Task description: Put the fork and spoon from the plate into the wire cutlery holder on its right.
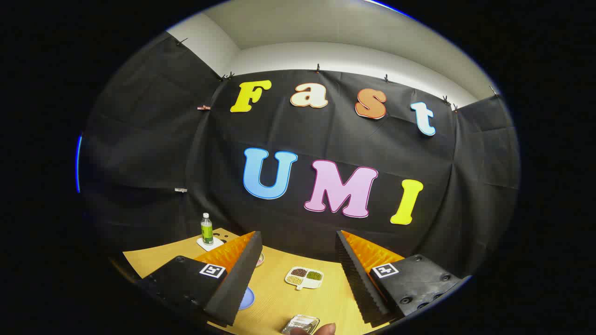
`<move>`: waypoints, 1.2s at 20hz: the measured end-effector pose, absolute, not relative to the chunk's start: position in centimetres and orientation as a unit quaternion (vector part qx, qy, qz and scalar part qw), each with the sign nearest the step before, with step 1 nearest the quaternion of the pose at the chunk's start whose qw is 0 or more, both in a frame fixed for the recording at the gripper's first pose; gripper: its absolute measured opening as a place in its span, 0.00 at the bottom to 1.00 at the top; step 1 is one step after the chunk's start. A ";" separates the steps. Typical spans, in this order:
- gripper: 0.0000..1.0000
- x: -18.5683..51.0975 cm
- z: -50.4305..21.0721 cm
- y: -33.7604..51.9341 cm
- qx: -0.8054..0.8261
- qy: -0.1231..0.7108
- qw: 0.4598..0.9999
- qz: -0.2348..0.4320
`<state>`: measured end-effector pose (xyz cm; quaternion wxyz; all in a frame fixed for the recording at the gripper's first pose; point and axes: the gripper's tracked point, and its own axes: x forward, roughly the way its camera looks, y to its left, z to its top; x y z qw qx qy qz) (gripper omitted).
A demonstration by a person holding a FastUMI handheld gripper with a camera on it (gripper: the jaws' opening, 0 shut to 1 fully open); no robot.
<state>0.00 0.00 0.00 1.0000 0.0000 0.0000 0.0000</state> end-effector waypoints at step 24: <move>0.98 0.0 -3.9 11.3 0.008 0.110 0.990 0.085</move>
